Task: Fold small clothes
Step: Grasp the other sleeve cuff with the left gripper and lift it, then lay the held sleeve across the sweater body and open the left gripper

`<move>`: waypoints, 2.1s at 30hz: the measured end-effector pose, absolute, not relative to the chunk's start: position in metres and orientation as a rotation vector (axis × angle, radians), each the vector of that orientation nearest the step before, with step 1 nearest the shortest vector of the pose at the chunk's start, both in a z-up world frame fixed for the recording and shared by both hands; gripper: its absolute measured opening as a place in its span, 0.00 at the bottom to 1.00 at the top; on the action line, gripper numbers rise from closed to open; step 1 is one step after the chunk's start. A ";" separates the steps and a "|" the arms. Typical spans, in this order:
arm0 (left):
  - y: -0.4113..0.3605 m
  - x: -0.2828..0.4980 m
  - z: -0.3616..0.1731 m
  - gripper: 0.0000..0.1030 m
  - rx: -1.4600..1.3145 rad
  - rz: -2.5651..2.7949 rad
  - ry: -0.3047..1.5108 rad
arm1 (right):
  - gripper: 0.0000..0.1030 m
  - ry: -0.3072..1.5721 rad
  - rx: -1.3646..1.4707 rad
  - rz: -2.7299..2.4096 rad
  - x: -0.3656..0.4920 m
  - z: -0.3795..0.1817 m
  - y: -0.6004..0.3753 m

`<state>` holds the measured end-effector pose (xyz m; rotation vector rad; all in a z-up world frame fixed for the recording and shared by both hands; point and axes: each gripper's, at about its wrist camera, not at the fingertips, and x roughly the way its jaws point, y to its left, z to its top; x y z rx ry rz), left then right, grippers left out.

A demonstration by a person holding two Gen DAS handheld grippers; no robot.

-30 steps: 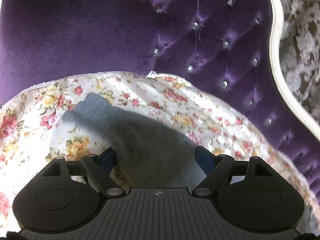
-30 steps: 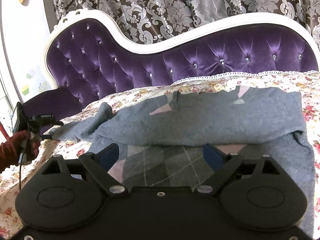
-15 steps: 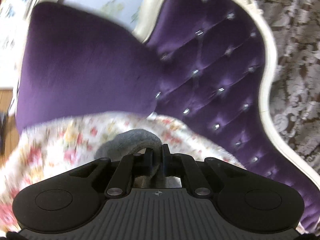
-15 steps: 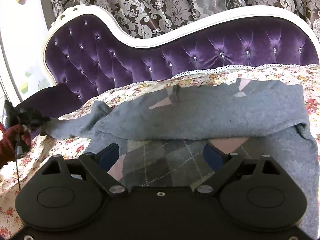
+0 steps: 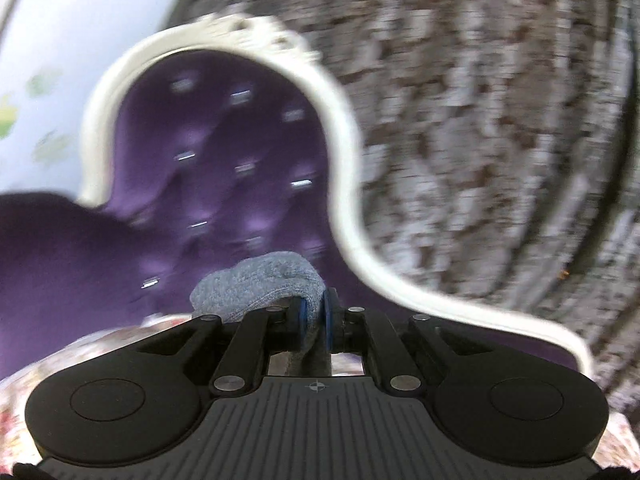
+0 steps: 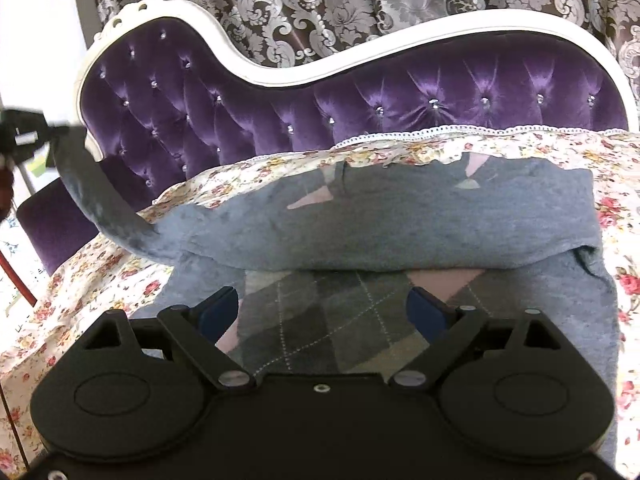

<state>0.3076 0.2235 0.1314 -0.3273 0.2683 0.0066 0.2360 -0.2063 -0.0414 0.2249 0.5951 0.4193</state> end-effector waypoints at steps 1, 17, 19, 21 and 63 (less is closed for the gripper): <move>0.210 0.310 0.138 0.08 -0.319 -0.025 0.262 | 0.90 0.593 0.222 0.412 0.236 -0.040 -0.208; -0.002 0.357 0.075 0.08 -0.234 -0.402 0.401 | 0.90 0.574 0.297 0.302 0.241 -0.021 -0.245; -0.025 0.360 0.053 0.08 -0.220 -0.428 0.440 | 0.90 0.564 0.304 0.282 0.241 -0.019 -0.251; -0.048 0.363 0.030 0.08 -0.196 -0.452 0.483 | 0.90 0.555 0.307 0.259 0.242 -0.017 -0.257; 0.039 0.330 -0.074 0.96 -0.146 -0.119 0.686 | 0.90 0.525 0.363 0.028 0.252 -0.021 -0.303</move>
